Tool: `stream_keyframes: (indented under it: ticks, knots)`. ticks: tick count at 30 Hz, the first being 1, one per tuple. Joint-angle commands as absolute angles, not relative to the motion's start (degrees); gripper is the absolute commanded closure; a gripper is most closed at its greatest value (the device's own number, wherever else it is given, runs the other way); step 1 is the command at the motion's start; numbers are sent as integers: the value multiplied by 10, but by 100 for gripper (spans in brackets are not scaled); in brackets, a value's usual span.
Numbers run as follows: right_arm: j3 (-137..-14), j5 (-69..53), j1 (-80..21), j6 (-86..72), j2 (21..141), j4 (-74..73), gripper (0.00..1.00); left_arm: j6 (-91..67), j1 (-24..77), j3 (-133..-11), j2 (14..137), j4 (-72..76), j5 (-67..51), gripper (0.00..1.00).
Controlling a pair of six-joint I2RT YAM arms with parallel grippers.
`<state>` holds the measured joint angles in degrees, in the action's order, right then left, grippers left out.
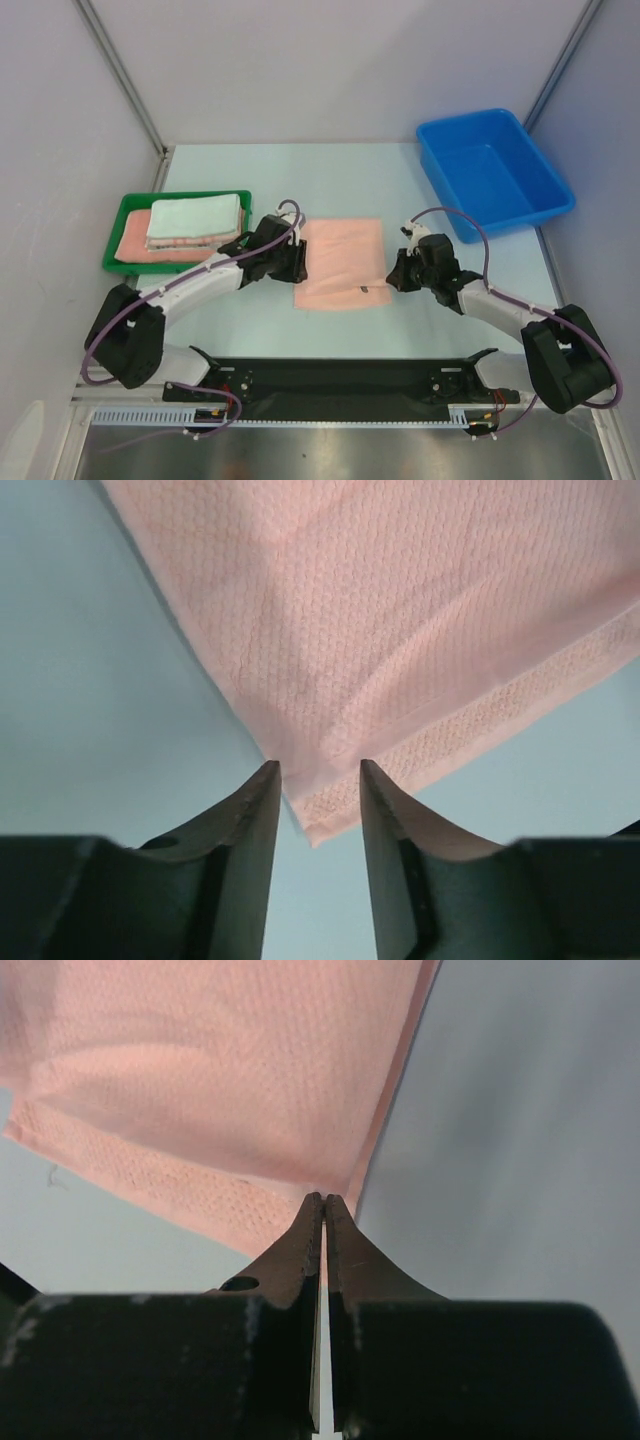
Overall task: Fold and stack the towels
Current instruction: Fold the towel
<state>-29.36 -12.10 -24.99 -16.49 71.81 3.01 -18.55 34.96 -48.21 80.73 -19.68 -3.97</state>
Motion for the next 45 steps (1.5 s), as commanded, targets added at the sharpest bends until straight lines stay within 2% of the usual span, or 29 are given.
stream_keyframes:
  ticks: [1, 3, 9, 15, 16, 19, 23, 29, 39, 43, 45]
  knots:
    - [-280, -133, -257, -175, 711, 34, 100, -258, 349, -468, 765, -200, -20, 55]
    - [-284, -132, -262, -175, 715, 32, 99, -287, 349, -472, 768, -201, -20, 51]
    - [-298, -134, -265, -182, 717, 11, 97, -353, 349, -502, 822, -219, -30, 53]
    - [-292, -126, -267, -188, 712, 3, 96, -356, 349, -480, 838, -226, -4, 50]
    - [-293, -127, -266, -193, 711, 2, 86, -357, 349, -479, 840, -222, -5, 50]
    - [-305, -117, -266, -220, 707, -43, 72, -354, 349, -467, 841, -193, -28, 50]
    - [-321, -77, -265, -291, 702, -94, 60, -354, 349, -463, 856, -192, -30, 52]
    - [-327, -56, -267, -393, 715, -110, 59, -359, 349, -442, 860, -177, -27, 54]
    - [-321, -60, -279, -449, 726, -101, 62, -355, 341, -436, 868, -169, -35, 59]
    - [-323, -52, -290, -473, 726, -103, 63, -356, 340, -439, 870, -169, -40, 66]
    - [-323, -46, -294, -479, 729, -105, 63, -355, 340, -443, 873, -171, -40, 73]
